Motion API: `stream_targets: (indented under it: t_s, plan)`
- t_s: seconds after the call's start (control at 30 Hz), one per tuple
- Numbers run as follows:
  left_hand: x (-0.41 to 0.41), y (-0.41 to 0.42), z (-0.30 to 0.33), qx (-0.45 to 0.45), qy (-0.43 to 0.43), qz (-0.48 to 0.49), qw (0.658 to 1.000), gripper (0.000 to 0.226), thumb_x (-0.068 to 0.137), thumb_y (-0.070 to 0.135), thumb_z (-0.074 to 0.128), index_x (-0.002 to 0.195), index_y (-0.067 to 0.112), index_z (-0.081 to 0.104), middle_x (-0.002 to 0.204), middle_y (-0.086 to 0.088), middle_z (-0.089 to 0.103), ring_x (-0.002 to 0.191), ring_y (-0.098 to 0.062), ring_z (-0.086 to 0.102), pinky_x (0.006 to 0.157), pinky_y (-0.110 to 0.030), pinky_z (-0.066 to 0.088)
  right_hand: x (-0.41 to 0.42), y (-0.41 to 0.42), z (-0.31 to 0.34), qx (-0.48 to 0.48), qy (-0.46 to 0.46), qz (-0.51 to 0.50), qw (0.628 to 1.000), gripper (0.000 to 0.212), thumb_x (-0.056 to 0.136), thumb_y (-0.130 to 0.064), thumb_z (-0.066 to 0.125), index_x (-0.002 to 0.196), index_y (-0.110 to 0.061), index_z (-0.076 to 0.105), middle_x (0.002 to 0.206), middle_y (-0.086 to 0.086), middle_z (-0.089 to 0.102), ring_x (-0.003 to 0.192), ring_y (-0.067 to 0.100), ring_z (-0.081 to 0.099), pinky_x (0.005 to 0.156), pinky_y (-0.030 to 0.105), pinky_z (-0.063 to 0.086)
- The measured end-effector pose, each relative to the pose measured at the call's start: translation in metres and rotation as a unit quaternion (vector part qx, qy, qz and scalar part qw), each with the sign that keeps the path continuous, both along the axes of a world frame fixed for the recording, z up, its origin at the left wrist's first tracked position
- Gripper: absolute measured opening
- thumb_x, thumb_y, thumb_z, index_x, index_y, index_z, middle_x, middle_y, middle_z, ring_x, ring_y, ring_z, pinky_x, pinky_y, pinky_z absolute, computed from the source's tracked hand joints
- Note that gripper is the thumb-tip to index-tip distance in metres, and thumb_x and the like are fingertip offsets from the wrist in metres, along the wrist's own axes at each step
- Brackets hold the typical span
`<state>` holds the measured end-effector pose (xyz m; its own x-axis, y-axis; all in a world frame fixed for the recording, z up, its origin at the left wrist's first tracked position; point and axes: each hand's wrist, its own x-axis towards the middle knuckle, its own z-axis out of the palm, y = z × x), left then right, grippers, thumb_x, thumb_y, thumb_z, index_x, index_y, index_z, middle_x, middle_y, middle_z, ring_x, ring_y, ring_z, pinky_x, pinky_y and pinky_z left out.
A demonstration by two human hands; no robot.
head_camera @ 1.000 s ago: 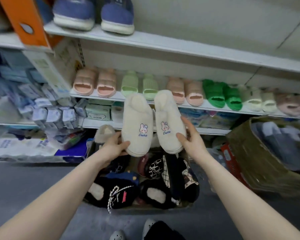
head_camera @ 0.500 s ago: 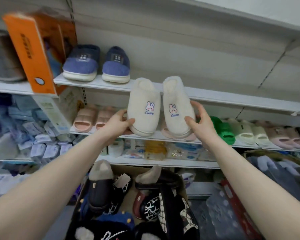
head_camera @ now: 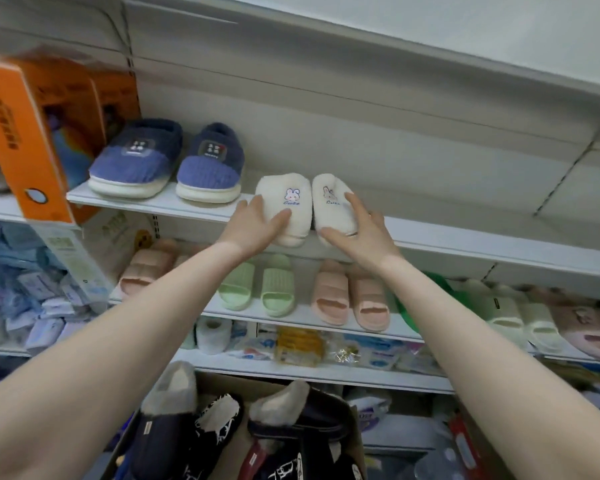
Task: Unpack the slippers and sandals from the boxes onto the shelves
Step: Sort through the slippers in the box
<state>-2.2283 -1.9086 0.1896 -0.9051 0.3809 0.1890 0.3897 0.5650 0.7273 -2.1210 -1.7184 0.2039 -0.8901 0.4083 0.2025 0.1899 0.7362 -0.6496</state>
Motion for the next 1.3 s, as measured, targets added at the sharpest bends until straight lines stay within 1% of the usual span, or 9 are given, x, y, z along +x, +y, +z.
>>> stream_targets:
  t_s: [0.07, 0.1, 0.17, 0.33, 0.57, 0.8, 1.07, 1.17, 1.3]
  plan:
    - [0.001, 0.009, -0.006, -0.056, 0.020, -0.039, 0.997, 0.088, 0.085, 0.056, 0.061, 0.150, 0.011, 0.022, 0.152, -0.024, 0.018, 0.142, -0.033, 0.023, 0.115, -0.036, 0.021, -0.005, 0.004, -0.006, 0.076, -0.007, 0.023, 0.997, 0.077, 0.088, -0.047, 0.063, 0.153, -0.043, 0.021, 0.151, 0.009, 0.023, 0.140, 0.030, 0.031, 0.113, 0.034, 0.026]
    - [0.001, 0.014, -0.010, -0.076, 0.030, -0.047, 0.996, 0.092, 0.085, 0.055, 0.061, 0.153, 0.013, 0.015, 0.156, -0.024, 0.008, 0.145, -0.034, 0.013, 0.118, -0.037, 0.015, -0.010, 0.006, -0.010, 0.099, -0.010, 0.026, 0.995, 0.075, 0.090, -0.046, 0.060, 0.153, -0.044, 0.019, 0.150, 0.011, 0.023, 0.140, 0.033, 0.031, 0.114, 0.036, 0.027]
    - [-0.003, 0.025, -0.011, -0.099, 0.066, -0.043, 0.992, 0.085, 0.090, 0.051, 0.056, 0.154, 0.015, 0.011, 0.158, -0.022, 0.002, 0.145, -0.037, 0.009, 0.118, -0.038, 0.011, -0.020, 0.011, -0.013, 0.127, -0.022, 0.021, 0.991, 0.074, 0.093, -0.045, 0.054, 0.154, -0.045, 0.013, 0.146, 0.013, 0.028, 0.134, 0.037, 0.035, 0.111, 0.041, 0.032]
    - [-0.033, 0.041, -0.005, -0.142, 0.099, -0.038, 0.984, 0.069, 0.099, 0.039, 0.042, 0.154, 0.011, 0.010, 0.158, -0.022, 0.008, 0.145, -0.036, 0.011, 0.118, -0.037, 0.009, -0.050, 0.030, -0.015, 0.159, -0.035, 0.014, 0.987, 0.074, 0.093, -0.047, 0.050, 0.155, -0.045, 0.008, 0.143, 0.016, 0.032, 0.131, 0.039, 0.038, 0.106, 0.043, 0.036]
    - [-0.071, 0.058, -0.005, -0.172, 0.102, -0.038, 0.979, 0.065, 0.099, 0.037, 0.041, 0.153, 0.011, 0.015, 0.157, -0.021, 0.015, 0.142, -0.036, 0.019, 0.116, -0.036, 0.015, -0.087, 0.056, -0.016, 0.216, -0.050, 0.016, 0.975, 0.073, 0.093, -0.050, 0.048, 0.156, -0.036, 0.013, 0.130, 0.022, 0.040, 0.123, 0.041, 0.039, 0.104, 0.042, 0.034]
    - [-0.084, 0.066, -0.009, -0.177, 0.101, -0.034, 0.978, 0.064, 0.099, 0.037, 0.043, 0.152, 0.013, 0.018, 0.156, -0.020, 0.018, 0.139, -0.040, 0.023, 0.115, -0.040, 0.018, -0.101, 0.070, -0.019, 0.263, -0.057, 0.011, 0.963, 0.070, 0.094, -0.051, 0.047, 0.154, -0.030, 0.019, 0.128, 0.025, 0.041, 0.114, 0.043, 0.043, 0.102, 0.041, 0.033]
    - [-0.060, 0.046, -0.021, -0.130, 0.179, -0.036, 0.975, 0.057, 0.098, 0.027, 0.048, 0.149, 0.007, 0.029, 0.153, -0.018, 0.028, 0.136, -0.033, 0.032, 0.111, -0.034, 0.021, -0.086, 0.065, -0.020, 0.236, -0.062, 0.018, 0.970, 0.070, 0.097, -0.046, 0.045, 0.157, -0.026, 0.015, 0.137, 0.026, 0.040, 0.125, 0.044, 0.040, 0.104, 0.043, 0.034]
    - [-0.045, 0.023, -0.028, -0.135, 0.194, -0.061, 0.970, 0.062, 0.096, 0.028, 0.053, 0.149, 0.008, 0.029, 0.155, -0.018, 0.024, 0.140, -0.032, 0.029, 0.112, -0.032, 0.022, -0.067, 0.057, -0.026, 0.278, -0.027, -0.001, 0.960, 0.065, 0.098, -0.043, 0.047, 0.154, -0.018, 0.025, 0.135, 0.027, 0.044, 0.122, 0.044, 0.044, 0.100, 0.047, 0.038]
    - [-0.020, -0.019, -0.044, -0.137, 0.239, -0.100, 0.956, 0.058, 0.093, 0.025, 0.059, 0.143, 0.004, 0.040, 0.148, -0.022, 0.037, 0.136, -0.038, 0.034, 0.113, -0.038, 0.024, -0.029, 0.033, -0.047, 0.331, 0.043, 0.017, 0.942, 0.054, 0.100, -0.037, 0.046, 0.148, -0.014, 0.038, 0.136, 0.026, 0.044, 0.123, 0.044, 0.042, 0.099, 0.050, 0.039]
